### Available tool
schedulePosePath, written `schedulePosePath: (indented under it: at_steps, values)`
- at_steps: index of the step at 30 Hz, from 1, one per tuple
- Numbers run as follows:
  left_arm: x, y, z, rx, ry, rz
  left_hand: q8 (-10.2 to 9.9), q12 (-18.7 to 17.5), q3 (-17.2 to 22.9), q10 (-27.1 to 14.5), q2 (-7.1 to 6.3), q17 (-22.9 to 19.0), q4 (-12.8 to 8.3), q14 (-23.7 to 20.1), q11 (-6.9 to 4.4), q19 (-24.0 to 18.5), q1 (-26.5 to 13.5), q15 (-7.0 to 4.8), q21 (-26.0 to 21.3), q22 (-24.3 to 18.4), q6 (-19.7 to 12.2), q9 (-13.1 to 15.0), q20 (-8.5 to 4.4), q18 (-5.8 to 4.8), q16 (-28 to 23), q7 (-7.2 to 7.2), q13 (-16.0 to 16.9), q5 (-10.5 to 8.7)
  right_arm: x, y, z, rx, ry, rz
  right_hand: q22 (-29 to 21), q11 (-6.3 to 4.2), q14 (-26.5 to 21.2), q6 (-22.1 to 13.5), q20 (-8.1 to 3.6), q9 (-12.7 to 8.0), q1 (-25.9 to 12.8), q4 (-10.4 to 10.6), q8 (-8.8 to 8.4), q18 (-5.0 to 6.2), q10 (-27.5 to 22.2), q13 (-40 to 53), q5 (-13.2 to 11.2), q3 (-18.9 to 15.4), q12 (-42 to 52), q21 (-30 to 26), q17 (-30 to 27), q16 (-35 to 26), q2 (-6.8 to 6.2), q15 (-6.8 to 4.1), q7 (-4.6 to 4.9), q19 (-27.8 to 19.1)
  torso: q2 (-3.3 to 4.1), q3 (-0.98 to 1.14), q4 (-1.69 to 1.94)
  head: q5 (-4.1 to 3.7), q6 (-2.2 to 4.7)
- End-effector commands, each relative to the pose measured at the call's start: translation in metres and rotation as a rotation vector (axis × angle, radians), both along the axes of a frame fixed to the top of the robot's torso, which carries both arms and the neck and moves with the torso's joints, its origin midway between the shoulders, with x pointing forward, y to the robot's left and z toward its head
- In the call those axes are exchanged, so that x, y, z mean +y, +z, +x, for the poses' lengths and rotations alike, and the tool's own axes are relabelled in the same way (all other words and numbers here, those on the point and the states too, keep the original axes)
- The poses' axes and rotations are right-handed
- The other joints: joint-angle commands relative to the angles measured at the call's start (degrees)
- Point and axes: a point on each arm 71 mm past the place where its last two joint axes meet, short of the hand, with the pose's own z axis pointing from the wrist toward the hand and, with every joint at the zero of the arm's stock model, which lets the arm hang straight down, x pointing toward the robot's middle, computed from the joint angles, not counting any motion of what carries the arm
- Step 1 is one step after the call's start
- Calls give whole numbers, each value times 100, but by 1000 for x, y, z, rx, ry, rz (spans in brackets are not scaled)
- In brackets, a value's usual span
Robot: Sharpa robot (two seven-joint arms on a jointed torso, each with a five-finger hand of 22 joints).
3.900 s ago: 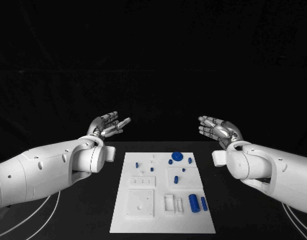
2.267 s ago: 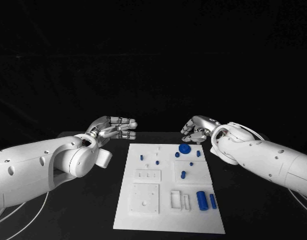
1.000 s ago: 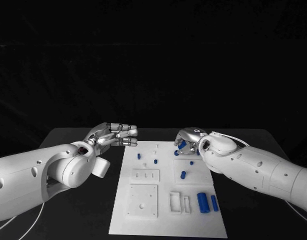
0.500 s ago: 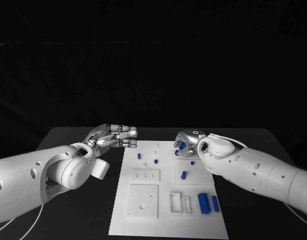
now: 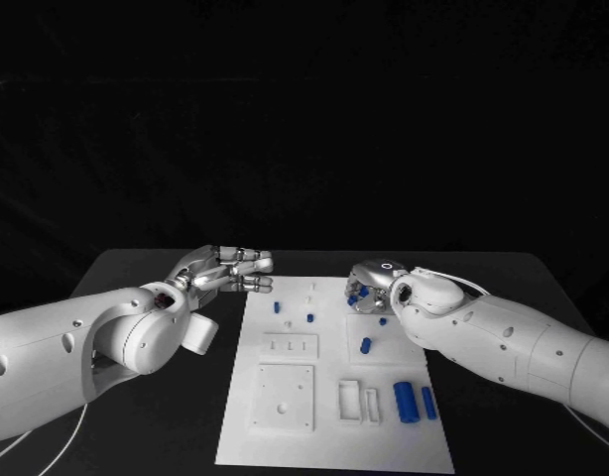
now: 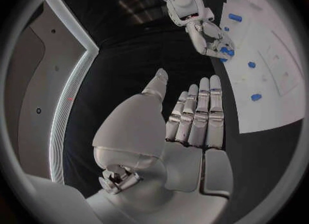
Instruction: Assemble the parts on the task board
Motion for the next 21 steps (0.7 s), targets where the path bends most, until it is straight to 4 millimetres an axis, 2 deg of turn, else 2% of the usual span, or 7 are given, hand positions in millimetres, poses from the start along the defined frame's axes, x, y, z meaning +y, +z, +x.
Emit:
schedulePosePath:
  at_steps: [1, 9, 11, 16, 19, 21]
  values:
    - [-3, 1, 0, -2, -18, -6, 14, 28, -19, 16, 11, -6, 7, -43, 13, -31, -27, -9, -20, -3, -39, 8, 12, -102, -28, 6, 10, -7, 0, -2, -1, 13, 2, -26, 51, -10, -2, 46, -53, 1, -67, 2, 23, 13, 38, 8, -32, 77, 3, 49, -1, 19, -7, -39, 8, 174, 15, -3, -5, -4, 4]
    - [-3, 1, 1, 0, -18, -5, 14, 28, -19, 16, 11, -6, 7, -43, 13, -31, -27, -9, -20, -3, -39, 8, 12, -102, -28, 6, 10, -7, 0, -2, -1, 2, 1, -32, 480, -87, 1, 150, -117, 3, -19, -8, 25, -62, 339, 12, -207, 463, 3, 412, -29, -11, 36, -98, -15, 104, 26, -3, 5, -19, 21]
    - [-3, 1, 1, 0, -18, -4, 14, 28, -19, 16, 11, -6, 7, -43, 13, -31, -27, -9, -20, -3, -39, 8, 12, -102, -28, 6, 10, -7, 0, -2, -1, -4, 0, -32, 663, -86, 14, 156, -120, 3, -11, 3, 23, -74, 370, 12, -210, 631, 3, 528, -44, -23, 1, -96, -5, 0, 35, -4, 5, -23, 33]
    - [-3, 1, 1, 0, -18, -4, 15, 27, -17, 11, 16, -6, 33, -40, 12, -9, -9, -11, -55, 0, -30, 9, 9, -104, -27, 2, 9, -8, 1, 1, -1, -38, -3, -20, 812, -131, 12, 251, -130, 8, 39, 51, 32, -77, 488, 16, -336, 710, 6, 601, -50, -28, 40, -116, -41, -53, 44, -5, 13, -24, 49]
    - [-3, 1, 1, 1, -19, -4, 15, 27, -17, 11, 16, -6, 33, -40, 12, -9, -9, -11, -55, 0, -30, 9, 9, -104, -27, 2, 9, -8, 1, 4, -1, -74, -9, 2, 910, -195, 17, 390, -152, 20, 84, 102, 35, -107, 696, 24, -664, 777, 8, 671, -59, -39, 135, -147, -79, -66, 43, -12, 18, -22, 51]
    - [-4, 1, 1, 1, -19, -4, 15, 27, -17, 11, 16, -6, 33, -40, 12, -9, -9, -11, -55, 0, -30, 9, 9, -104, -27, 2, 9, -8, 2, 6, -1, -97, -12, 20, 995, -219, 24, 472, -181, 22, 90, 131, 30, -133, 772, 24, -745, 878, 7, 715, -59, -39, 149, -168, -98, -102, 45, -15, 22, -20, 73]
